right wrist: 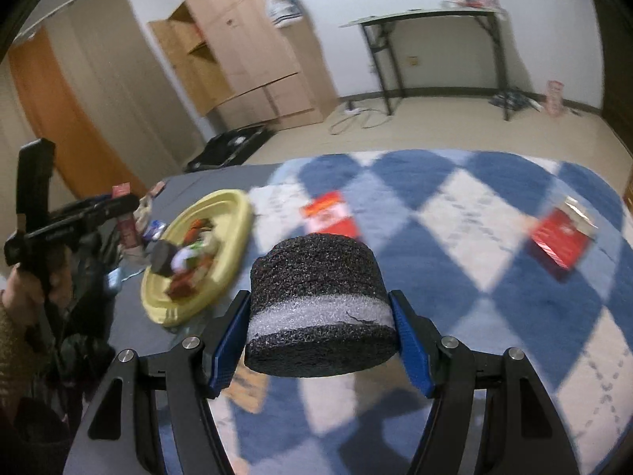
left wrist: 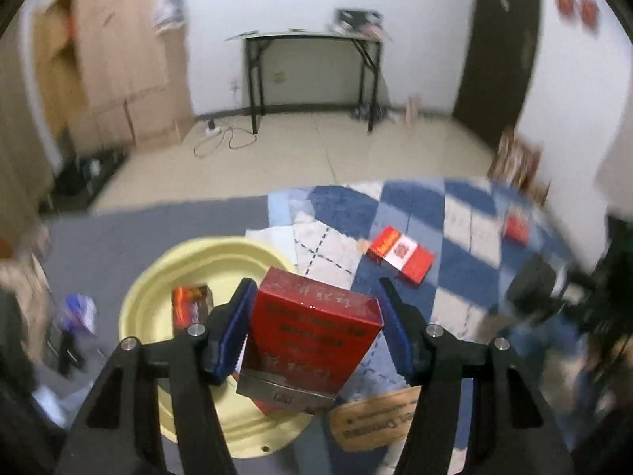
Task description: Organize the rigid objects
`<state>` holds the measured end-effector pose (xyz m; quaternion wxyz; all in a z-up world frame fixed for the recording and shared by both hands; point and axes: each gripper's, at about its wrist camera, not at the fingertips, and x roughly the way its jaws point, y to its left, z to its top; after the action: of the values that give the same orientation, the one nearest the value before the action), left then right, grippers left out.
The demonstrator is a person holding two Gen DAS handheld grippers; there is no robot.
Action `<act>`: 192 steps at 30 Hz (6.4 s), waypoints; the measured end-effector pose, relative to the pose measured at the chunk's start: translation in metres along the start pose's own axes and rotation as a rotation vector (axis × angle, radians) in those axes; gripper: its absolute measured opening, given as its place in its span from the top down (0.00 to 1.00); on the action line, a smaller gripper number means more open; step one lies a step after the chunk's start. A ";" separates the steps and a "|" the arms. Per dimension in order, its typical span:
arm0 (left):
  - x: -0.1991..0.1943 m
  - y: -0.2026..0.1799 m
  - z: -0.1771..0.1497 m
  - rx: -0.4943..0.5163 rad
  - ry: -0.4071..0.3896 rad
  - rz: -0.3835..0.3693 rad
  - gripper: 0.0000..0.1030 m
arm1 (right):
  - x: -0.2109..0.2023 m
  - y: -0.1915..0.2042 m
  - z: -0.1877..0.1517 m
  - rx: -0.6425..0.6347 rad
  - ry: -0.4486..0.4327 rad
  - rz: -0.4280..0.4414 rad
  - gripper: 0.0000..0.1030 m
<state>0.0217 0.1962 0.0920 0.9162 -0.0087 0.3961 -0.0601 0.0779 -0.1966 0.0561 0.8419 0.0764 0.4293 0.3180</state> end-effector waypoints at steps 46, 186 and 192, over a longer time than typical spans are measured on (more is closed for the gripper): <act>0.034 0.089 -0.037 -0.233 0.036 0.041 0.00 | 0.170 0.073 0.063 0.034 -0.030 -0.079 0.04; 0.060 0.064 -0.196 -0.361 0.106 0.357 0.00 | 0.261 0.181 -0.065 -0.429 0.153 -0.102 0.00; 0.060 0.064 -0.196 -0.361 0.107 0.357 0.00 | 0.261 0.181 -0.065 -0.429 0.154 -0.102 0.00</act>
<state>-0.0733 0.2592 -0.0898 0.8738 -0.0989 0.4434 0.1737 0.0548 0.0933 -0.0875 0.8187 -0.1507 0.4179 0.3639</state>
